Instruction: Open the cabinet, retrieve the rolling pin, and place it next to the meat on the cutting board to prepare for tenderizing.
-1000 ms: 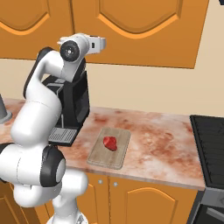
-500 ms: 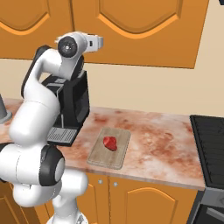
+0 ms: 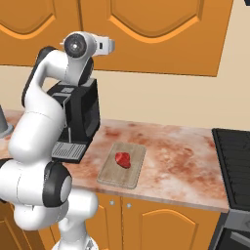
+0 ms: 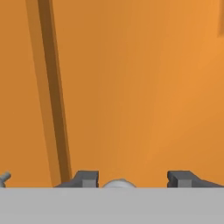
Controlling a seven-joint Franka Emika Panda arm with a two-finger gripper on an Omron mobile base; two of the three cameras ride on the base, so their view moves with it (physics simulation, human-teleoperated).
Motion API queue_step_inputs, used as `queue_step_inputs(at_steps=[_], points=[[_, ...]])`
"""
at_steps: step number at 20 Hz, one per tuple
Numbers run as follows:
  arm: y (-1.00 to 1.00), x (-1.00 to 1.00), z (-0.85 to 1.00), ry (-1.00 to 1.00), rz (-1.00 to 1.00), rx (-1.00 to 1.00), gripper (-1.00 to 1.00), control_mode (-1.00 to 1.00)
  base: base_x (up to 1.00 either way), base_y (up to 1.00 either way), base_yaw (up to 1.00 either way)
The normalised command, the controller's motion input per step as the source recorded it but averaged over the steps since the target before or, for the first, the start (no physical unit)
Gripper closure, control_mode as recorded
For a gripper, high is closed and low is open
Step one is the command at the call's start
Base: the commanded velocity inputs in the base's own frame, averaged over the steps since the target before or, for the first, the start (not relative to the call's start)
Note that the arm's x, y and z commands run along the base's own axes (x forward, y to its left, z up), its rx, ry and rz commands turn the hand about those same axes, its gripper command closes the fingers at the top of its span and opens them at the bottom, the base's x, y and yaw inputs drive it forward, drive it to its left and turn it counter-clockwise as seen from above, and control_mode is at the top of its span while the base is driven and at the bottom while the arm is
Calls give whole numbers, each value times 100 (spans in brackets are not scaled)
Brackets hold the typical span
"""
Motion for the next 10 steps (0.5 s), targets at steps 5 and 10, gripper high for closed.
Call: queue_step_inputs(at_steps=[5,10], points=[[24,18,-15,6,5,0,100,-100,0,0,0],[24,6,-12,5,6,0,100,-100,0,0,0]])
